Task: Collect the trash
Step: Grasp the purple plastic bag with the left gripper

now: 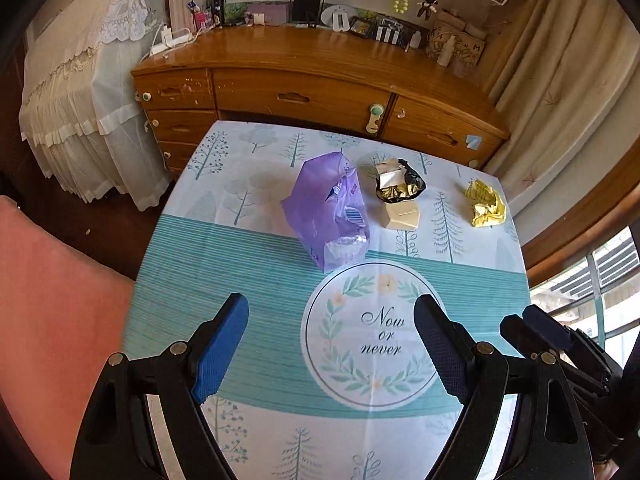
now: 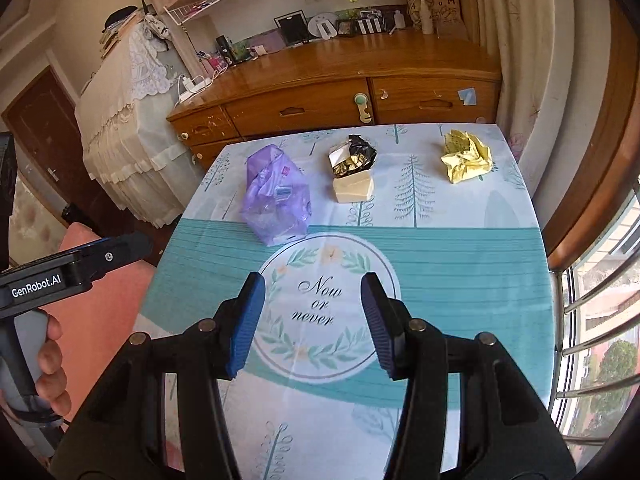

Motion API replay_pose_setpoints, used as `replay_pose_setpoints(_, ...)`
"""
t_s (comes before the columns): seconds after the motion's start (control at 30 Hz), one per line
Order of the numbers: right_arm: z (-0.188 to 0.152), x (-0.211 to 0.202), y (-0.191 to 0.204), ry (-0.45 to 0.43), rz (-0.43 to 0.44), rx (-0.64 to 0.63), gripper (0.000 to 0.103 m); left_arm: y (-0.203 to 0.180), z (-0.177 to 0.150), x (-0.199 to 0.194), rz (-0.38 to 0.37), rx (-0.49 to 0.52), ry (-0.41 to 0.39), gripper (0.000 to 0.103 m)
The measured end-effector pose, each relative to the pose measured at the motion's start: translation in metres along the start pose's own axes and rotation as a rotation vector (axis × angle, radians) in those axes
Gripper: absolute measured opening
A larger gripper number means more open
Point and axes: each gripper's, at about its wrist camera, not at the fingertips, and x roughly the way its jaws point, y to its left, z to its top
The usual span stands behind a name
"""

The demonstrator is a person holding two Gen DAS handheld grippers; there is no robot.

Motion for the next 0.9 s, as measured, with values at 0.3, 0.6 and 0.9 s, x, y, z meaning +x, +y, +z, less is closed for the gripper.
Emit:
replay_pose_setpoints(0.3,0.049,0.084,-0.039,0.063,0.035,0.046,0.047,0.007,0.060,0.116,0.037,-0.059,0.129,0.086)
replay_pose_setpoints(0.6,0.061,0.119,-0.059,0.089,0.036,0.041,0.047,0.003,0.068,0.180,0.099,-0.067,0.218,0.074)
replay_pose_setpoints(0.9,0.074,0.153,-0.049,0.107,0.027,-0.029,0.064,0.008,0.065,0.210,0.093,-0.113,0.283,0.006)
